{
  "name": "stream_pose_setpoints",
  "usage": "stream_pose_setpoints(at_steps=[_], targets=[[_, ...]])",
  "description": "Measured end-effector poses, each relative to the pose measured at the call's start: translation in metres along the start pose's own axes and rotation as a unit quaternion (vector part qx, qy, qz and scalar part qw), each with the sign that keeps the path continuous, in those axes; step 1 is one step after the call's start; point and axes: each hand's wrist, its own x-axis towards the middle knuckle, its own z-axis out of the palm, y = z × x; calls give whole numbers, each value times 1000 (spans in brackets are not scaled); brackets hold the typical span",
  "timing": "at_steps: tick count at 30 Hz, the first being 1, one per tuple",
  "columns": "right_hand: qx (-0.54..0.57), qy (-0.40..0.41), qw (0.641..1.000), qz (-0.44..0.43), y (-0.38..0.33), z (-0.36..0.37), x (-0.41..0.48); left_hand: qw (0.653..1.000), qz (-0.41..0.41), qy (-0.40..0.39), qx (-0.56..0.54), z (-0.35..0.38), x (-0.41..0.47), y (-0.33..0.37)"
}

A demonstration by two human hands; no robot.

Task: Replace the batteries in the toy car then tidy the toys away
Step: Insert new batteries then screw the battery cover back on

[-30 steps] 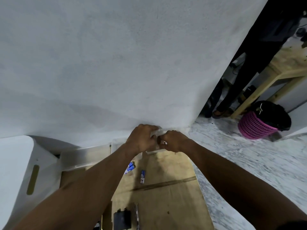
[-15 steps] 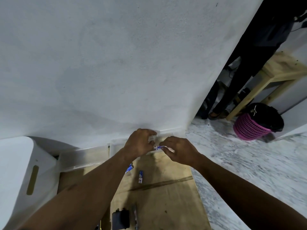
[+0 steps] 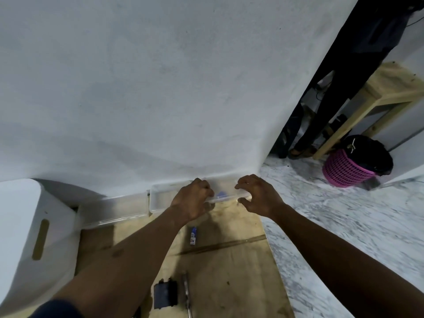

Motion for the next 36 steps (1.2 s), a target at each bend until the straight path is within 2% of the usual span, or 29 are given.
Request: stream_pose_setpoints(at_steps=[2,9,13,16,19,25,29,33,36], targets=[[-12,-8,1000,-4,2,1,2,1000,6,-2,20,3,1,0],[-89,58,991,-87,2,7,3,998,11,18,51,16,-1,-2],[-96,55,991,-77,-2,6,-2,999,9,11,51,14,-3,3],[-83,15,995,-47,-6,2,1,999,19,3,29,4,-9,8],[-78,5,996,-42,-15,-6,1,998,28,31,40,-6,-26,4],[-89,92,988,-81,-68,-7,-21,982,-67,156,-83,-23,-97,-24],[-62,96,992,-60,-115,6,-44,973,-149,127,-121,-31,-160,-46],[-25,57,998,5,-168,17,-69,964,-206,66,-156,-30,-213,-65],[-29,29,999,34,-204,27,-85,952,-236,49,-188,-22,-244,-75]])
